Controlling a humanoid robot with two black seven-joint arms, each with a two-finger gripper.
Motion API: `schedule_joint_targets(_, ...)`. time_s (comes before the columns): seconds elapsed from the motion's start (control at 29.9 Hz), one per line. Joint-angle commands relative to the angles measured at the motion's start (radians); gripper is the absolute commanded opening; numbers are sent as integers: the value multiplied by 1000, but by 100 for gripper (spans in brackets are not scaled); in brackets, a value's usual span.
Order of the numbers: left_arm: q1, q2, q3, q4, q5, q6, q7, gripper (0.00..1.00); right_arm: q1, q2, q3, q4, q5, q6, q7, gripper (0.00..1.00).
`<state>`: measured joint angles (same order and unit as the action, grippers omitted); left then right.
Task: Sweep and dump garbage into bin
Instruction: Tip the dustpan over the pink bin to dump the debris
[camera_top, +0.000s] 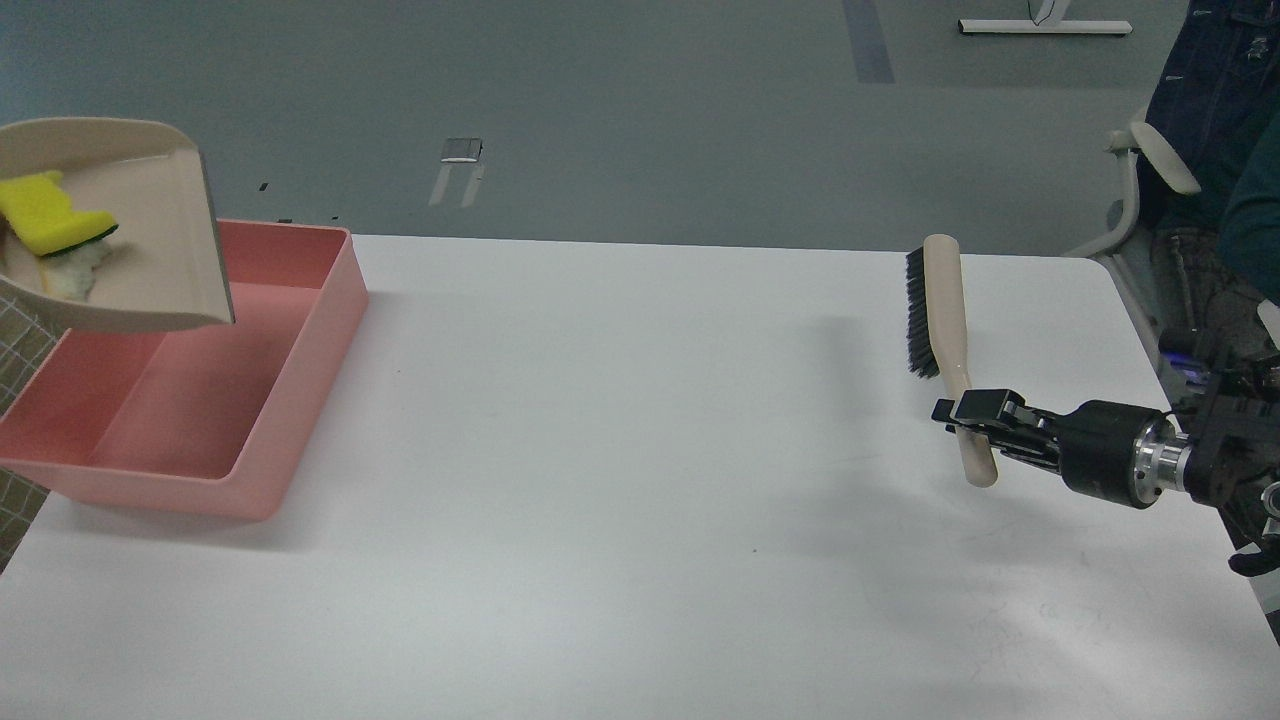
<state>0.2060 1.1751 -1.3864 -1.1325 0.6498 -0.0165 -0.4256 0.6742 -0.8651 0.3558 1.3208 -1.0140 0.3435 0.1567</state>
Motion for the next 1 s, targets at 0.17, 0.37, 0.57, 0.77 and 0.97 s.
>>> schedule_joint_targets(0.17,41,25,1,45,391,96,-63,0,-2,14,0,-2,-3,0,0,0)
schedule_joint_targets(0.37,41,49,3,33,592,187,-63,0,-2,15,0,-2,-3,-1,0,0)
schedule_joint_targets(0.57,39,112,9,28,620,245,-63,0,-2,15,5,-2,-3,-1,0,0)
schedule_joint_targets(0.77,27,166,-5,28,550,245,-63,0,-2,14,5,-2,-1,0,0,0)
schedule_joint_targets(0.97,-3,296,-45,13,260,224,-63,0,-2,14,5,-2,-1,0,0,0)
